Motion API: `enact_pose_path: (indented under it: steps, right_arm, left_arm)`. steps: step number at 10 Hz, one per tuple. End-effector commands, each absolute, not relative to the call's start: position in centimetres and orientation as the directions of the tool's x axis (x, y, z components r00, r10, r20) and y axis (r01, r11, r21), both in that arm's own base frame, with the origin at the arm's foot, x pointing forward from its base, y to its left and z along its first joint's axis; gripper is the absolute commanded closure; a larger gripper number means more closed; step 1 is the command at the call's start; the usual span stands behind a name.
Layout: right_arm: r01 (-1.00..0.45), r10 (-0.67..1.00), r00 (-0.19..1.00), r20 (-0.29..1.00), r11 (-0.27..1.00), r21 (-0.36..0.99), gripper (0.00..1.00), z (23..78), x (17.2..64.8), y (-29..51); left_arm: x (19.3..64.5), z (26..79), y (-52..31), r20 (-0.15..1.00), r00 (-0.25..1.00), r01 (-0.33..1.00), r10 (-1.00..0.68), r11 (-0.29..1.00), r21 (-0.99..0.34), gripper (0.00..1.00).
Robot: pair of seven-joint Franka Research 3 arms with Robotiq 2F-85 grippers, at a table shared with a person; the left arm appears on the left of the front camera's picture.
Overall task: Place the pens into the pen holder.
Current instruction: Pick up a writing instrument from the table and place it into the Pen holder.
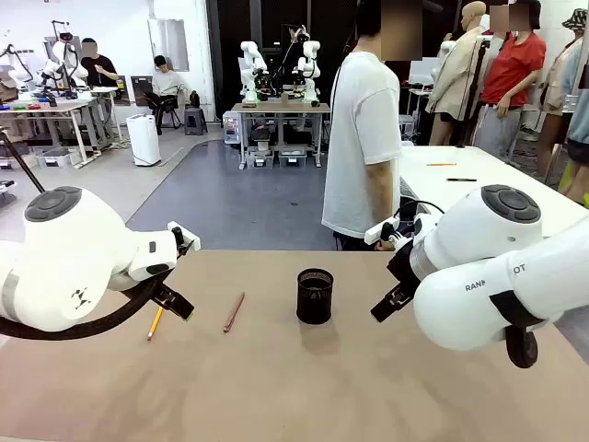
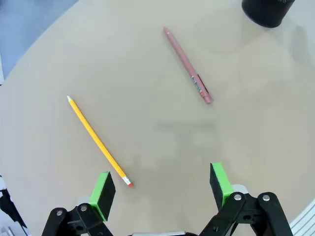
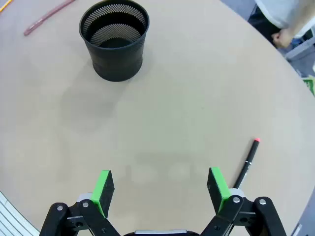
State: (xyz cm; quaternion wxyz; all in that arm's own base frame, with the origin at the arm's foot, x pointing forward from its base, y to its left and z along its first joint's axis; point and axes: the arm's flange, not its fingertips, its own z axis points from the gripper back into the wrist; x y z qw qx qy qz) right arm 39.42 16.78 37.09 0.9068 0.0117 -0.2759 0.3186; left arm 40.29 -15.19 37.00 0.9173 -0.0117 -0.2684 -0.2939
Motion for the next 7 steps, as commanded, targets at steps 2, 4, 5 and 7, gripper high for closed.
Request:
enact_pose_path:
  steps: [2, 4, 5, 7]
  right_arm:
    - [-0.584, 0.571, 0.645, 0.508, 0.797, -0.155, 0.00, 37.09, 39.42, 16.78]
    - [-0.584, 0.571, 0.645, 0.508, 0.797, -0.155, 0.00, 37.09, 39.42, 16.78]
    - [-0.584, 0.571, 0.645, 0.508, 0.797, -0.155, 0.00, 37.09, 39.42, 16.78]
    - [-0.584, 0.571, 0.645, 0.508, 0.797, -0.155, 0.00, 37.09, 39.42, 16.78]
  left_arm:
    - [40.28, 37.02, -15.19, 0.500, 0.683, 0.545, -0.533, 0.827, 0.136, 0.00]
    - [40.28, 37.02, -15.19, 0.500, 0.683, 0.545, -0.533, 0.827, 0.136, 0.00]
    - [40.28, 37.02, -15.19, 0.500, 0.683, 0.545, -0.533, 0.827, 0.136, 0.00]
    - [40.28, 37.02, -15.19, 0.500, 0.683, 0.545, -0.533, 0.827, 0.136, 0.00]
